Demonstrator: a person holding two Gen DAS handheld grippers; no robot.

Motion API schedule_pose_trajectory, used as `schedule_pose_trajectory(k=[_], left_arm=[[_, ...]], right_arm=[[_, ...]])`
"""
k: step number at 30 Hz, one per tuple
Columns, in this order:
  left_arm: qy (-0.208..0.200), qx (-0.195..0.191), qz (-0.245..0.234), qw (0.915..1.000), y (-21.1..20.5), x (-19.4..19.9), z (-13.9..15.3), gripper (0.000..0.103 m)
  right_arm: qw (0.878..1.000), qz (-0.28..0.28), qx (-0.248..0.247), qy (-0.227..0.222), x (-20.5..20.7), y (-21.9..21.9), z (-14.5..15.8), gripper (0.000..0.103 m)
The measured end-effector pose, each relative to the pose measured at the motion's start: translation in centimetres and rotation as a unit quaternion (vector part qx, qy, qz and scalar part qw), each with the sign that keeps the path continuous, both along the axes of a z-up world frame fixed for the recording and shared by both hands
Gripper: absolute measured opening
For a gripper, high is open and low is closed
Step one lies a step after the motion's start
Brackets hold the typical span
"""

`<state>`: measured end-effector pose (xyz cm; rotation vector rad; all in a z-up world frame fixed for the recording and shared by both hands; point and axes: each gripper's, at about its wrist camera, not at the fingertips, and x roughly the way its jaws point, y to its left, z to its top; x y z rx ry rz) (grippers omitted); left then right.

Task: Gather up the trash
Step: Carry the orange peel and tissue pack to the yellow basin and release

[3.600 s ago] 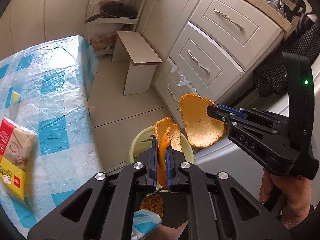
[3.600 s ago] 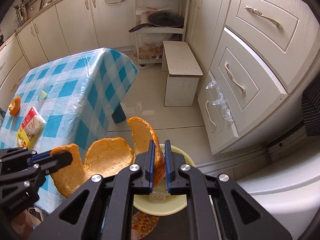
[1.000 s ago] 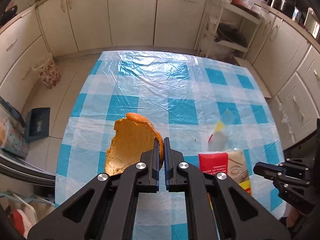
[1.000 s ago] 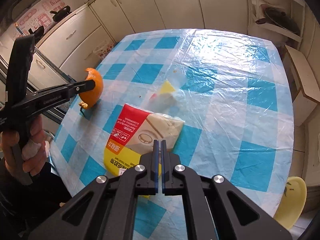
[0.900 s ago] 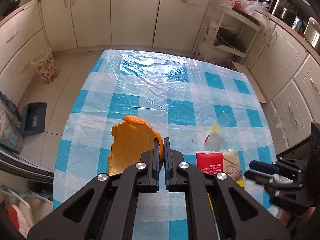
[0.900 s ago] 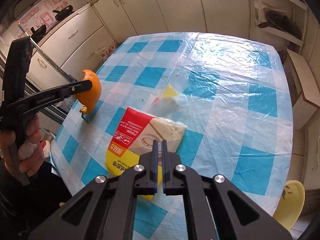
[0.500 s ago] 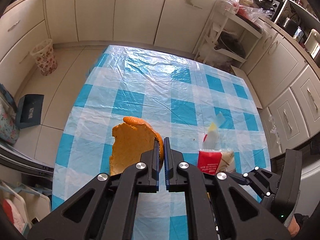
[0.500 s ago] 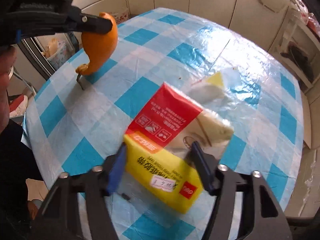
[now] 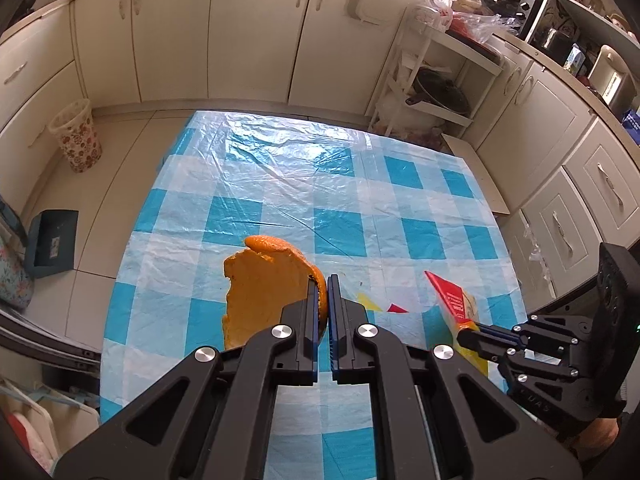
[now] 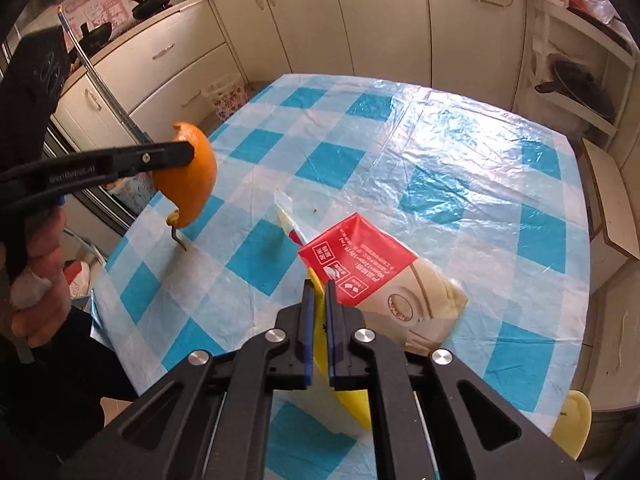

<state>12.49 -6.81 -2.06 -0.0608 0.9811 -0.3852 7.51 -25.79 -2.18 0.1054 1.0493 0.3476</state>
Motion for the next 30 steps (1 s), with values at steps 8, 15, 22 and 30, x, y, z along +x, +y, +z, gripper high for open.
schedule_pose_trajectory(k=[8,15,22,30], left_arm=[[-0.049,0.018,-0.027,0.9983,-3.4,-1.9,1.7,0.004],[-0.092,0.029,-0.073,0.9926,-7.7,-4.4,3.3,0.004],[-0.081,-0.018,-0.128,0.9883,-13.3,-6.9,4.7,0.004],[-0.044,-0.081,-0.199,0.9756,-22.7,-11.2,4.7,0.004]], right_arm=[[0.996,-0.044,0.070,-0.018,-2.2,-5.4,2.6,0.006],[0.990,-0.110,0.078,-0.040,-4.9,-11.9,3.9,0.006],[0.975,-0.205,0.078,-0.035,-8.4,-19.8,3.3,0.006],[0.949,-0.305,0.064,0.041,-11.6,-27.3,-1.6,0.006]])
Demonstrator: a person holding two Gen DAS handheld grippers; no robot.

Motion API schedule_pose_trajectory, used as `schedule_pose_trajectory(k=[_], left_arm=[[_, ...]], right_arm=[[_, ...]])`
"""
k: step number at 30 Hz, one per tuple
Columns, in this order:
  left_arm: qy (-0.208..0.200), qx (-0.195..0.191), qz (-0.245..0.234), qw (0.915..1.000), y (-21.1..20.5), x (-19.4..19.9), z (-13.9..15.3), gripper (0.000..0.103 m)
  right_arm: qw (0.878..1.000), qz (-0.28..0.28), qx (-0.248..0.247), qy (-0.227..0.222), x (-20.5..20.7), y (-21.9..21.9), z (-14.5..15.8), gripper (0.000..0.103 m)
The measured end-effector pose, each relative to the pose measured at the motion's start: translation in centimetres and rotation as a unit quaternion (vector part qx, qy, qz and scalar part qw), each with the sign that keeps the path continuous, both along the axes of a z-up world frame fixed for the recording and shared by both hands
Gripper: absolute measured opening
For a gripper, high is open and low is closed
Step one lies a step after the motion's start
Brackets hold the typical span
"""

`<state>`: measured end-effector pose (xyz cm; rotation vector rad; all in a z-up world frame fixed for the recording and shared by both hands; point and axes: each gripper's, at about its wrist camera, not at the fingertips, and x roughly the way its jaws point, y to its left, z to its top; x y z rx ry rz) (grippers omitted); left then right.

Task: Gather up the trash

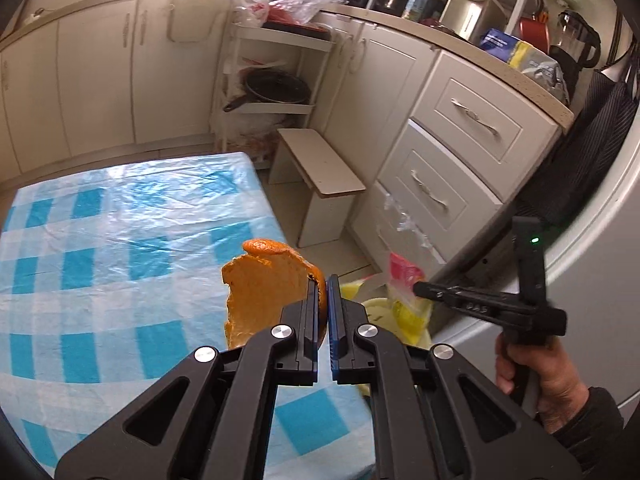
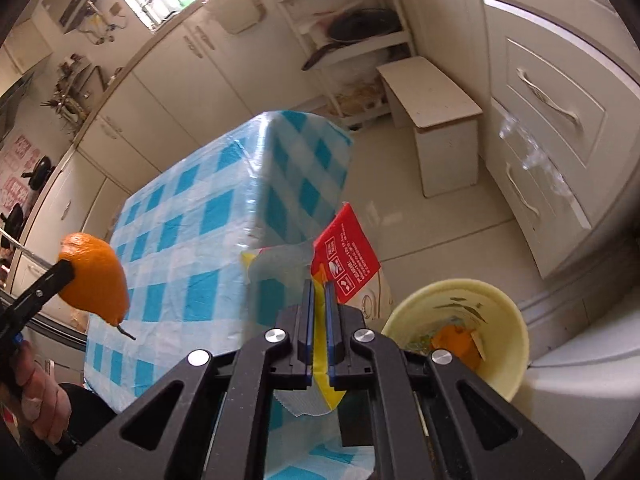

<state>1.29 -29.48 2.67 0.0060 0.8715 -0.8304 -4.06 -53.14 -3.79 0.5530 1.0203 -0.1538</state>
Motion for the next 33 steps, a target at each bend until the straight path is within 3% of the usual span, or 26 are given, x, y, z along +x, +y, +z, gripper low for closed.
schedule_pose_trajectory(k=[6,7,8,9,11,14,17,20,25,29,31,33], left_arm=[[0.038,-0.026,-0.037,0.9983,-6.2,-2.4,-0.5,0.004],[0.046,-0.029,-0.041,0.9977,-7.1,-2.7,-0.7,0.004],[0.051,-0.029,-0.046,0.9972,-7.9,-2.9,-0.9,0.004],[0.058,-0.029,-0.051,0.9966,-8.9,-3.3,-1.3,0.004],[0.072,-0.026,-0.059,0.9953,-10.6,-3.7,-2.3,0.004],[0.095,-0.019,-0.070,0.9928,-13.1,-4.3,-4.4,0.004],[0.118,-0.003,-0.082,0.9896,-16.1,-5.1,-7.2,0.004],[0.140,0.017,-0.090,0.9859,-19.0,-5.7,-10.5,0.004],[0.180,0.081,-0.087,0.9765,-23.6,-5.9,-16.8,0.006],[0.180,0.136,-0.081,0.9709,-25.4,-5.8,-19.4,0.028],[0.171,0.138,-0.075,0.9726,-24.9,-5.9,-18.9,0.045],[0.155,0.138,-0.068,0.9757,-23.7,-6.0,-17.9,0.051]], right_arm=[[0.995,-0.056,0.016,0.079,-1.5,-4.3,-5.5,0.009],[0.992,-0.069,0.011,0.103,-1.6,-4.9,-6.7,0.017],[0.989,-0.084,0.008,0.125,-1.8,-5.6,-7.7,0.036],[0.986,-0.102,0.011,0.131,-2.2,-6.4,-8.2,0.044],[0.984,-0.135,0.029,0.111,-2.9,-7.8,-7.6,0.046],[0.983,-0.175,0.032,0.034,-4.3,-9.2,-3.4,0.051],[0.981,-0.184,-0.014,-0.050,-5.6,-9.2,2.2,0.060],[0.977,-0.179,-0.048,-0.106,-6.2,-8.7,6.3,0.069],[0.974,-0.157,-0.091,-0.135,-5.7,-8.2,8.8,0.074],[0.975,-0.154,-0.082,-0.139,-5.5,-8.3,8.7,0.075],[0.975,-0.154,-0.084,-0.135,-5.4,-8.2,8.7,0.077],[0.975,-0.158,-0.085,-0.130,-5.1,-8.0,8.9,0.079]])
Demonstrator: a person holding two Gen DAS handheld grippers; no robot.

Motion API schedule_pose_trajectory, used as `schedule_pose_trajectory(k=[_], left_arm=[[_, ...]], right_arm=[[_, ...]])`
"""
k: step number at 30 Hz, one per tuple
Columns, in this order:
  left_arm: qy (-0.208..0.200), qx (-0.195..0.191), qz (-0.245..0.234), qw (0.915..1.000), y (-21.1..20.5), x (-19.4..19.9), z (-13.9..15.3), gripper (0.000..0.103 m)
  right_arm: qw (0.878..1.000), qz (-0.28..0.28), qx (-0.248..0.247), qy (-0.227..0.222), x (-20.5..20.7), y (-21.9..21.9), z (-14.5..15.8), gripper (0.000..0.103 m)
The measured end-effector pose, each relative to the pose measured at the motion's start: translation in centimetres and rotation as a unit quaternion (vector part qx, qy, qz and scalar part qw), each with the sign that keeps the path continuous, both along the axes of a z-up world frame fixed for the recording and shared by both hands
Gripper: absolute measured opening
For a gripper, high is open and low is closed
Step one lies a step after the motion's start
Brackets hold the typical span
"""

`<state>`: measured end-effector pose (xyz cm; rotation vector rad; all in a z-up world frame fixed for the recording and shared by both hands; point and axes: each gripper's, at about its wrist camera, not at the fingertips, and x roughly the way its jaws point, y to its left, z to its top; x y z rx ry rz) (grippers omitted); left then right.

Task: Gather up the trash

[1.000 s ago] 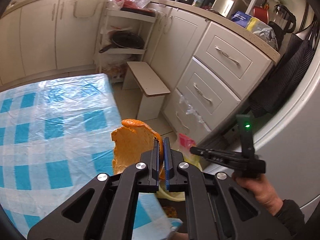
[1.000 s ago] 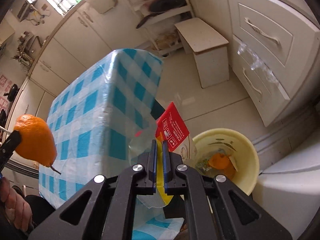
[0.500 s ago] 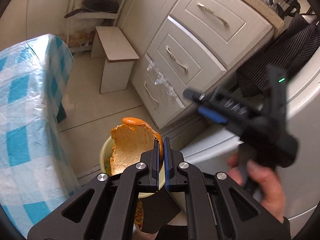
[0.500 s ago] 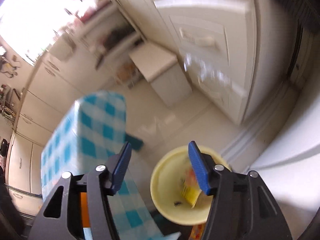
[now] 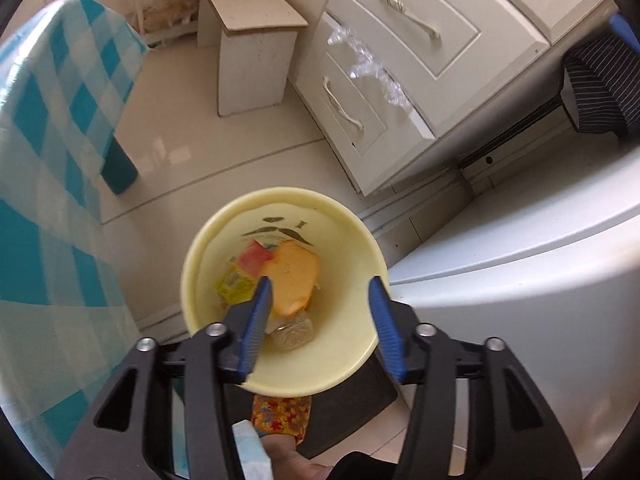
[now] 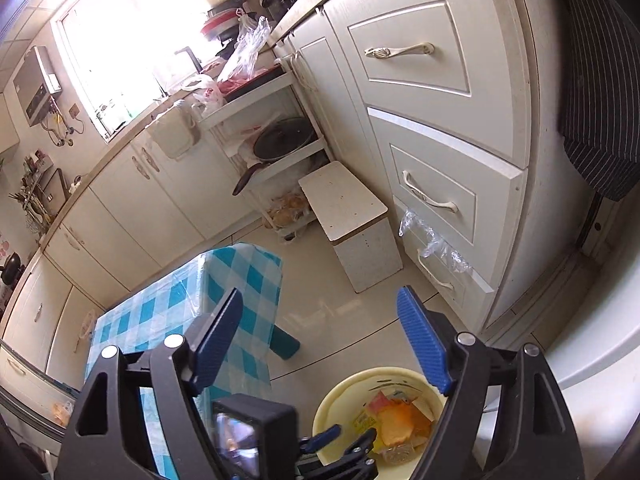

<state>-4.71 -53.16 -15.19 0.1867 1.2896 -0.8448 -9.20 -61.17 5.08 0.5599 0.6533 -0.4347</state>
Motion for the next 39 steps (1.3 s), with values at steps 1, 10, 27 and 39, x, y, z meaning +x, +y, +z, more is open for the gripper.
schedule_pose_trajectory(k=[1,10,27,39], left_arm=[[-0.012,0.003,0.002,0.9999,0.8,-0.1,0.8,0.054],[-0.161,0.028,0.073,0.9839,14.0,-2.0,10.1,0.077],[-0.293,0.037,0.167,0.9409,34.0,-9.1,18.5,0.095],[-0.309,0.031,0.216,0.9255,41.2,-14.8,21.1,0.095]], right_arm=[[1.000,-0.003,-0.001,0.002,0.1,0.1,0.0,0.079],[0.995,0.018,-0.097,0.027,-1.3,6.7,1.5,0.092],[0.983,0.090,-0.153,-0.046,-9.5,24.9,4.4,0.096],[0.985,0.094,-0.147,-0.005,-15.7,32.0,4.0,0.096]])
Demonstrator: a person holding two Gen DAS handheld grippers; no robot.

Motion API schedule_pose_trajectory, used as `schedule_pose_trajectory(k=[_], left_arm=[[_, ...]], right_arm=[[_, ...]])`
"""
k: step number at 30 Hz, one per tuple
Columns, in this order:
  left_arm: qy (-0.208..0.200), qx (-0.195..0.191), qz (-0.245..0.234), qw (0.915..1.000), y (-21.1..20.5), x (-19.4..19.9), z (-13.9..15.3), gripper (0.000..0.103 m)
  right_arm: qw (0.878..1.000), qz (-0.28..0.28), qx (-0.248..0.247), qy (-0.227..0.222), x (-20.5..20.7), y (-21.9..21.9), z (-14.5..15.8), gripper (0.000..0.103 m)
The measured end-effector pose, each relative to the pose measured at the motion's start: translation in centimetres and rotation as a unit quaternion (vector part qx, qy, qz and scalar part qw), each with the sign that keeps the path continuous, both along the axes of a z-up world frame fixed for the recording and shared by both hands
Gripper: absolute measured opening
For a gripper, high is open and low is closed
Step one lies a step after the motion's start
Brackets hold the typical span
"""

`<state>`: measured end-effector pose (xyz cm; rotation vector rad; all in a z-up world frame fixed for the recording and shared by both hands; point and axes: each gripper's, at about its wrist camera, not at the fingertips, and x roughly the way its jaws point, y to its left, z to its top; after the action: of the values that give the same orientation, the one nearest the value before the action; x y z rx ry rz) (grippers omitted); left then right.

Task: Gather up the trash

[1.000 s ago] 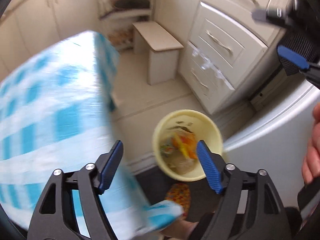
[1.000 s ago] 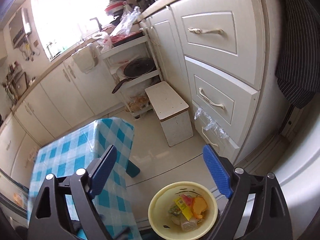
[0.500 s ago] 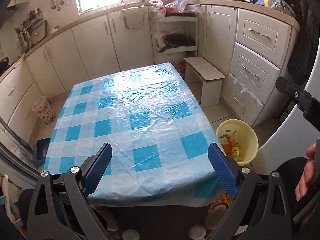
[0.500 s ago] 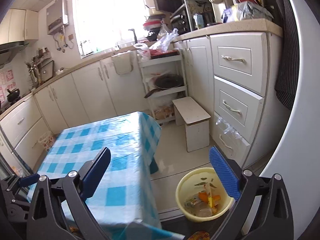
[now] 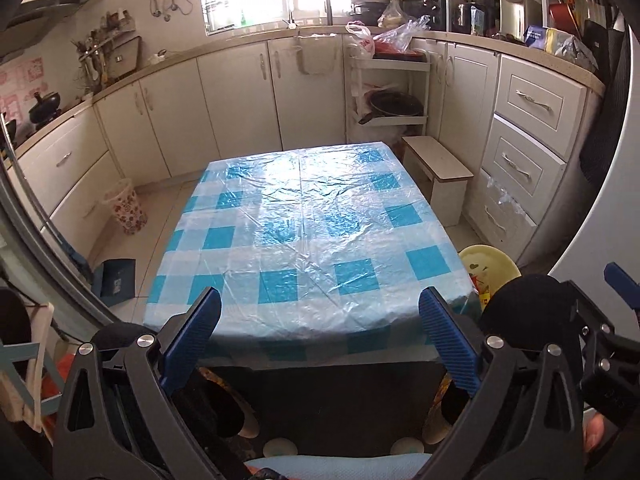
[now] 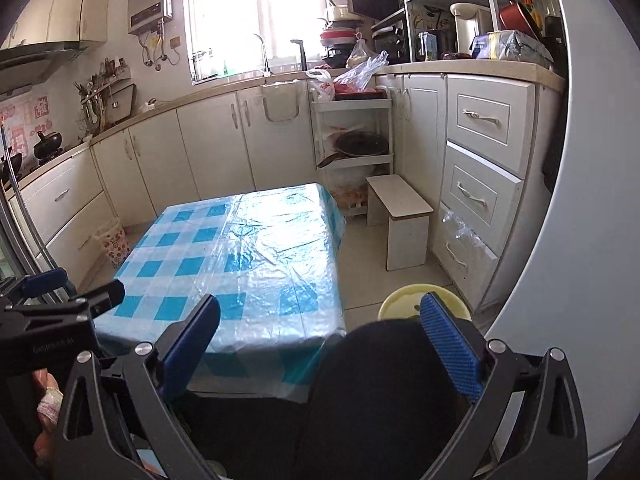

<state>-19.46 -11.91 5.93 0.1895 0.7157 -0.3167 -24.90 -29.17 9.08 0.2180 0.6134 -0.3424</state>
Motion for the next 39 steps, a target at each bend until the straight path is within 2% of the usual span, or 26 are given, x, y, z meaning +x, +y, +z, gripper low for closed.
schedule_pose_trajectory(k=[6,13,39], left_arm=[[0.008,-0.007,0.001,0.9999,1.7,-2.2,0.4,0.095],[-0.007,-0.011,-0.004,0.9999,2.5,-3.9,1.3,0.095],[-0.006,-0.009,0.023,0.9997,4.2,-4.0,1.2,0.095]], right_arm=[[1.000,-0.020,0.012,-0.013,-2.5,1.9,0.1,0.096],[1.000,-0.020,0.004,-0.021,-2.6,3.0,0.0,0.096],[1.000,-0.009,-0.011,-0.014,-2.7,4.1,0.0,0.096]])
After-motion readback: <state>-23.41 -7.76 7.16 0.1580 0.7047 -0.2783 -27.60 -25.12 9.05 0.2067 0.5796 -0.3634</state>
